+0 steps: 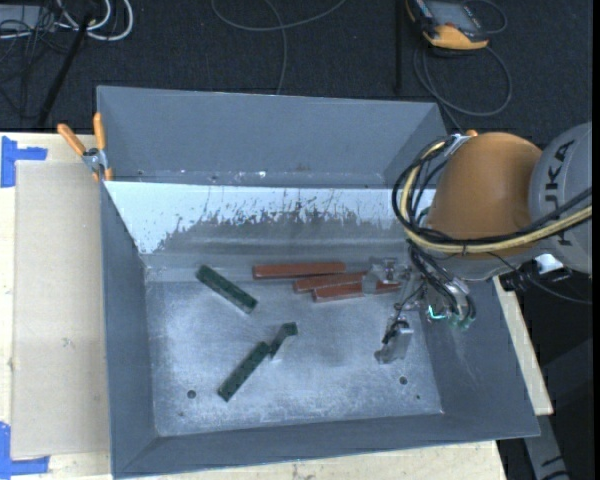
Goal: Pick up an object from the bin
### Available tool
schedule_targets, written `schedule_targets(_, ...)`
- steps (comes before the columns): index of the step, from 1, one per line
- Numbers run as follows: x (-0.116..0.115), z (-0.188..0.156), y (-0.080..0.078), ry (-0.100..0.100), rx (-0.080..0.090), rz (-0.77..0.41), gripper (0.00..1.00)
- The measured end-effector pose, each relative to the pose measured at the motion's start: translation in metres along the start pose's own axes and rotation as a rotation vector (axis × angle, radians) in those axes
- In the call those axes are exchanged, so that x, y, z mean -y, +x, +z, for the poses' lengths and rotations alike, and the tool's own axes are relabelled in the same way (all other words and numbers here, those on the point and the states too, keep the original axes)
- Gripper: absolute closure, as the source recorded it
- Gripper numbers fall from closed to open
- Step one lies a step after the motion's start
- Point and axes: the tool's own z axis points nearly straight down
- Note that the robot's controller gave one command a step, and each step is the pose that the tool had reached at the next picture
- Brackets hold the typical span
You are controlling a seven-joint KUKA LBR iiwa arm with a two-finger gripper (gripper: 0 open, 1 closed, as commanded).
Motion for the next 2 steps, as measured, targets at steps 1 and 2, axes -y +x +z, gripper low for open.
schedule_targets(1,-0.046,0.014,-0.013,0.000,0.007,-0.209,0.00)
schedule_targets(2,-0.161,0.101,0.001,-0.001,0.003,-0.559,0.00)
